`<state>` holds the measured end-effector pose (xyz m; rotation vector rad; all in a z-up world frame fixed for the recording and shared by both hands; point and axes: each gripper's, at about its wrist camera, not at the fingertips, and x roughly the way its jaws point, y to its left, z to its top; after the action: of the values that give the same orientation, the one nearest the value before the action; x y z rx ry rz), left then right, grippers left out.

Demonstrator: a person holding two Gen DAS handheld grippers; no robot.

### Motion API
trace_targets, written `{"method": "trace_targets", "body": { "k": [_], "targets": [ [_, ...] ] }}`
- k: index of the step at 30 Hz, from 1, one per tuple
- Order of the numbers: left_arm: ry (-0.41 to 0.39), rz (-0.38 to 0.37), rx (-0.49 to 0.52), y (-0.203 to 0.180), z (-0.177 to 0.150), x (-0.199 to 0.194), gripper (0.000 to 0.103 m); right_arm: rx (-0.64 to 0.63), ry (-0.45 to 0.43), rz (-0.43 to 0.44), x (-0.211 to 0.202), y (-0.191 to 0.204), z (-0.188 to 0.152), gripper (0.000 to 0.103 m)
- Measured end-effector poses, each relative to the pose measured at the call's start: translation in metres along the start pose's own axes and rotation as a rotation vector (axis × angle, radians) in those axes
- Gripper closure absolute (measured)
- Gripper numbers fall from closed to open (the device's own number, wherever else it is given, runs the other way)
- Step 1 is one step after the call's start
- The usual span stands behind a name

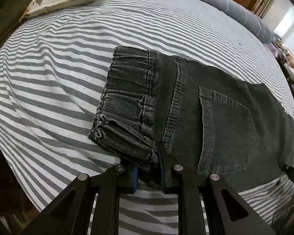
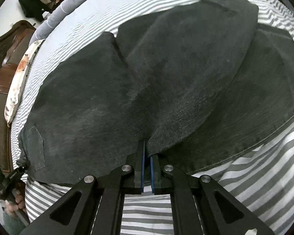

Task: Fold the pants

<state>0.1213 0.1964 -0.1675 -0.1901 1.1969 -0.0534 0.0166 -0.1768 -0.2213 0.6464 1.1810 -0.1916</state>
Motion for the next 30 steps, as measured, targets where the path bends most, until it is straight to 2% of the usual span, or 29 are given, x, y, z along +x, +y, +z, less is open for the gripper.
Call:
{"method": "trace_targets", "body": {
  "k": [4,6,9,14,16,20,24,25,30],
  "targets": [
    [0.004,-0.051,-0.045,0.004,0.001,-0.008,0.082,0.074,0.028,0.081,0.008,-0.009,0.004,0.092],
    [0.002,-0.048,-0.045,0.005,-0.001,-0.015,0.080,0.105,0.037,0.128,0.010,-0.015,0.007,0.087],
    [-0.019,-0.033,-0.012,-0.002,-0.005,-0.031,0.077,0.161,0.033,0.210,0.009,-0.028,0.010,0.086],
    [-0.082,-0.013,0.038,-0.018,-0.014,-0.064,0.073,0.212,0.009,0.258,0.005,-0.046,0.017,0.084],
    [-0.113,-0.042,0.054,-0.029,-0.018,-0.076,0.073,0.240,-0.002,0.284,0.004,-0.055,0.022,0.084],
    [-0.131,-0.079,0.081,-0.056,-0.023,-0.090,0.073,0.295,-0.011,0.323,0.002,-0.076,0.031,0.083],
    [-0.168,-0.138,0.202,-0.104,-0.031,-0.098,0.072,0.313,-0.026,0.327,0.001,-0.087,0.039,0.083],
    [-0.175,-0.174,0.237,-0.121,-0.033,-0.098,0.071,0.317,-0.028,0.326,0.000,-0.089,0.041,0.083],
    [-0.166,-0.281,0.403,-0.193,-0.048,-0.084,0.066,0.338,-0.024,0.353,-0.005,-0.098,0.048,0.083]
  ]
}}
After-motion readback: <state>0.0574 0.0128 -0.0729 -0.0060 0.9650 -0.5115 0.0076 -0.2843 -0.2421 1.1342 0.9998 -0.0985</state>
